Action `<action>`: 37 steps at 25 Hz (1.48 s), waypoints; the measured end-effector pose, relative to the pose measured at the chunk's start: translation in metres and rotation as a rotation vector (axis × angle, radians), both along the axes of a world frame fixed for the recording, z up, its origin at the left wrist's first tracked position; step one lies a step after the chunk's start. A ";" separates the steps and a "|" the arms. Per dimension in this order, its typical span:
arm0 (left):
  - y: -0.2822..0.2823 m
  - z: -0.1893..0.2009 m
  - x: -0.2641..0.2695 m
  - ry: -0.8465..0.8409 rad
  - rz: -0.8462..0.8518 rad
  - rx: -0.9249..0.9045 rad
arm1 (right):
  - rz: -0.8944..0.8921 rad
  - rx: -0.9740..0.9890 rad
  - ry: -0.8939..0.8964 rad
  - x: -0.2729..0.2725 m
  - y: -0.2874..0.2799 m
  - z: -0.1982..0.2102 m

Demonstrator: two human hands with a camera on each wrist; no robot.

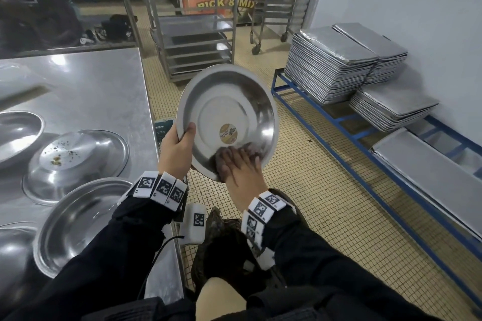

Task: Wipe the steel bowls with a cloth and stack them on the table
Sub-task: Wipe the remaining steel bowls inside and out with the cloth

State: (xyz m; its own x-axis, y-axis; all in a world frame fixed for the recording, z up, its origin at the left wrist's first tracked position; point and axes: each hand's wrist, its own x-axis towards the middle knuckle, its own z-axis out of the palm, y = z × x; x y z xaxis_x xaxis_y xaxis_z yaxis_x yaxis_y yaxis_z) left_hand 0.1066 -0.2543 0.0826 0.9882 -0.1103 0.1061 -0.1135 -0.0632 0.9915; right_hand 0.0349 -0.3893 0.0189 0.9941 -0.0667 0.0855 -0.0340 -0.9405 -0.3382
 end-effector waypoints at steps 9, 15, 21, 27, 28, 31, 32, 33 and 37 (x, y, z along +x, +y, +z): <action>0.000 -0.002 0.002 0.083 -0.060 -0.023 | -0.168 -0.230 0.068 0.018 -0.084 0.012; 0.004 -0.008 0.007 0.213 -0.087 -0.117 | -0.337 0.225 -0.181 0.036 -0.106 0.044; 0.011 -0.016 0.017 0.240 -0.061 -0.156 | -0.563 0.538 -0.156 0.032 -0.103 0.048; -0.008 -0.016 -0.006 0.069 -0.210 -0.106 | -0.773 0.925 -0.351 0.025 -0.076 0.043; -0.013 -0.015 -0.011 0.069 -0.237 -0.082 | -0.772 0.974 -0.368 0.026 -0.071 0.044; -0.023 -0.008 -0.018 0.085 -0.188 -0.039 | -0.731 1.064 -0.383 0.029 -0.057 0.046; -0.023 -0.006 -0.015 0.113 -0.155 -0.066 | -0.708 1.100 -0.369 0.028 -0.056 0.044; -0.021 -0.005 -0.012 0.147 -0.121 -0.108 | -0.685 1.117 -0.332 0.027 -0.057 0.042; -0.002 -0.007 0.006 0.202 0.007 -0.055 | -0.593 0.890 -0.188 0.010 -0.066 0.030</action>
